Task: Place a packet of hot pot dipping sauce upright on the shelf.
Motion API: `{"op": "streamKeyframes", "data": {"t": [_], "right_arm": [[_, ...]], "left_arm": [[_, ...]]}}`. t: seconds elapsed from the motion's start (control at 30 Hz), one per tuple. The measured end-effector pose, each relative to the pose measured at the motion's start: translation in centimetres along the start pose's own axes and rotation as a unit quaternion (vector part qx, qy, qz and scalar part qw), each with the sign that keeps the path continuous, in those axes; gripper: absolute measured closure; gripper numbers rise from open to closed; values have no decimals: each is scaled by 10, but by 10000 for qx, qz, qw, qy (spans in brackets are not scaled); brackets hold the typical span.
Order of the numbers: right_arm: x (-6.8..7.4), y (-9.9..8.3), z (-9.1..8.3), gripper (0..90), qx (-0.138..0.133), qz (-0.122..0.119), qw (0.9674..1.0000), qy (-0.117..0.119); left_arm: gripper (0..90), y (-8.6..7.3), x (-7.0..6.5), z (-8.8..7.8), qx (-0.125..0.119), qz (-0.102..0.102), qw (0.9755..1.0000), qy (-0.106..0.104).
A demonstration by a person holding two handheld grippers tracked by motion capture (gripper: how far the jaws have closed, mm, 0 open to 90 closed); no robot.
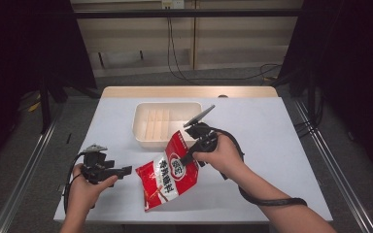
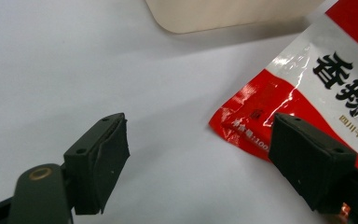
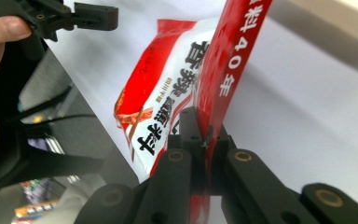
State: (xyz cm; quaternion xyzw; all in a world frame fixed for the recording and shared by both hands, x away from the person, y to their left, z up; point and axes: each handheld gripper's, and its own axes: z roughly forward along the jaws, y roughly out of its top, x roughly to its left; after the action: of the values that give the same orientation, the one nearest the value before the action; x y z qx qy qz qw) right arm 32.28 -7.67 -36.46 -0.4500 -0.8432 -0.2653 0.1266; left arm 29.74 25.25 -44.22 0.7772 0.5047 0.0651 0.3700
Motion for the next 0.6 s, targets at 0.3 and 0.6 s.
{"op": "streamKeyframes", "data": {"t": [0.3,0.6], "right_arm": [[22,26,-28,900,212,-294,9991,-238],[35,49,-51,900,537,-459,9965,-440]], "left_arm": [[196,0,0,0,-20,12,10000,-44],[196,0,-3,3,27,62,9999,-87]]}}
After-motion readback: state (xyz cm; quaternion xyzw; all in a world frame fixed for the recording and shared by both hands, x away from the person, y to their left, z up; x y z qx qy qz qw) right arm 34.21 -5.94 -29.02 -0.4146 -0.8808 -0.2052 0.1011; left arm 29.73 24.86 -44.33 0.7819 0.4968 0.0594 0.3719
